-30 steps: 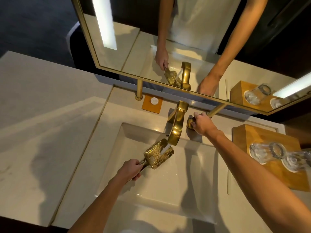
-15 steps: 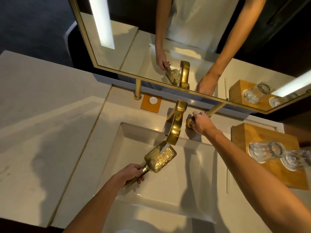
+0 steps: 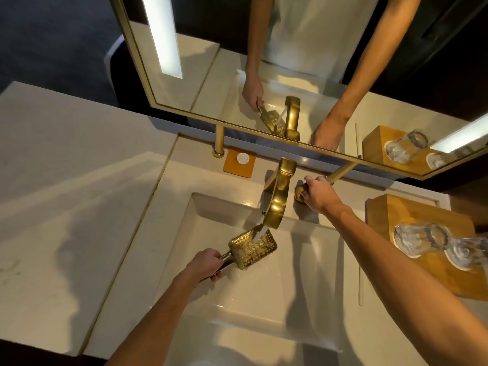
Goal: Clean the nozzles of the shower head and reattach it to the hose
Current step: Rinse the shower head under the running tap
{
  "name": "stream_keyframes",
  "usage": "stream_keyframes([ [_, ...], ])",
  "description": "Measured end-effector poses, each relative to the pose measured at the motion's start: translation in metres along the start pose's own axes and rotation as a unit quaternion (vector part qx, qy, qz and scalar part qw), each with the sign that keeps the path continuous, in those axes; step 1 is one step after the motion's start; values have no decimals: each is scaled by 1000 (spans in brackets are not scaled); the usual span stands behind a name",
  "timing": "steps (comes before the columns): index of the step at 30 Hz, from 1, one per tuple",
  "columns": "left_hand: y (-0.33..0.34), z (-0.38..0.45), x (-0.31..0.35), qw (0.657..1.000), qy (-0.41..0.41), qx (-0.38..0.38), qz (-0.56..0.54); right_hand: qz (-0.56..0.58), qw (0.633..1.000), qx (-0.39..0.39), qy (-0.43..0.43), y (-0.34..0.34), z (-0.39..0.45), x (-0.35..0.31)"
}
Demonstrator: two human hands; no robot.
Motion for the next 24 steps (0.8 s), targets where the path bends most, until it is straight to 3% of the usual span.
stream_keyframes([
  [4, 8, -3, -1, 996, 24, -35, -73, -1, 1000, 1, 1, 0, 0, -1],
  [11, 16, -13, -4, 962, -55, -85, -253, 5, 1000, 1, 3, -1, -1, 0],
  [14, 11, -6, -4, 973, -84, -39, -211, 3, 1000, 2, 2, 0, 0, -1],
  [18, -1, 6, 0, 995, -80, 49, -37, 10, 1000, -1, 7, 0, 0, -1],
  [21, -5, 6, 3, 998, -42, 39, 15, 9, 1000, 1, 9, 0, 0, -1],
  [24, -4, 5, 5, 1000, -5, 10, -15, 10, 1000, 2, 11, 0, 0, -1],
])
Point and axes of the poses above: each hand's wrist, its own z-axis towards the middle knuckle, its own y-axis out of the palm, x = y × z, the point moved 2 cm from there along z, towards the middle knuckle, and after that the axes turned 5 degrees about -y, right-handed, at the moved point
